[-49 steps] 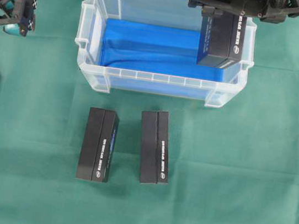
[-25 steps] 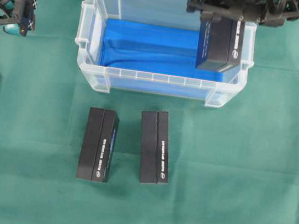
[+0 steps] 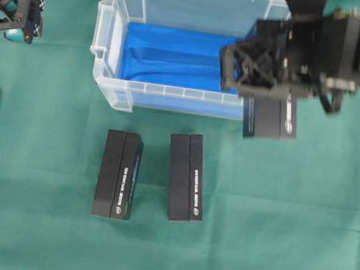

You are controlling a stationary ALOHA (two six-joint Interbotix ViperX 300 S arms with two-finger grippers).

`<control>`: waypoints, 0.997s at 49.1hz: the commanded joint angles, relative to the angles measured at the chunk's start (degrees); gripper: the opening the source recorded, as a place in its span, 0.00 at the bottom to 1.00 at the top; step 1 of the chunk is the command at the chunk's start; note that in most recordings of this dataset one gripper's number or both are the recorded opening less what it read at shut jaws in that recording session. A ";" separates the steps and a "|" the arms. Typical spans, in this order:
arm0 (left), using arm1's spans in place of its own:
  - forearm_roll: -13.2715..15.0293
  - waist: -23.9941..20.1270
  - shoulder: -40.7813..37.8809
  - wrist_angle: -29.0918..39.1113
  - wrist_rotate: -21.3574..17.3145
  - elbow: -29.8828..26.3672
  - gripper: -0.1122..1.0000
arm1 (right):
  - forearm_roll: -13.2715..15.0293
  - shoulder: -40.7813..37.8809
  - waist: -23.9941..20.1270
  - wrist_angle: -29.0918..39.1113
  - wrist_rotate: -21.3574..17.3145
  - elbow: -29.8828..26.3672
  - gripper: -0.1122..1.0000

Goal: Take out the box from the case.
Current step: 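Carry the box over the case front wall to the table right of the others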

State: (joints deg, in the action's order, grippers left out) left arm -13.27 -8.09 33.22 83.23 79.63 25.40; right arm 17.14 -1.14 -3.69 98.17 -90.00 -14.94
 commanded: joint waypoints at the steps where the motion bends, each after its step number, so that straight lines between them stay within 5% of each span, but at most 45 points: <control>1: -0.18 0.18 0.18 -0.09 -0.09 -0.97 0.98 | 0.53 2.11 -2.81 0.79 -1.93 -1.76 0.69; 25: -0.18 0.09 0.18 -0.09 0.00 -0.97 0.98 | 0.53 1.05 -15.47 0.88 -16.79 -1.76 0.69; 49: -0.18 0.09 0.18 -0.09 -0.09 -0.97 0.99 | 0.09 -1.41 -16.00 -0.97 -18.54 0.88 0.69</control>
State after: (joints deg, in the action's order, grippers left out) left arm -13.27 -8.09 33.13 83.23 79.63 25.40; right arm 17.31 -2.90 -19.42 98.17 -108.28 -13.97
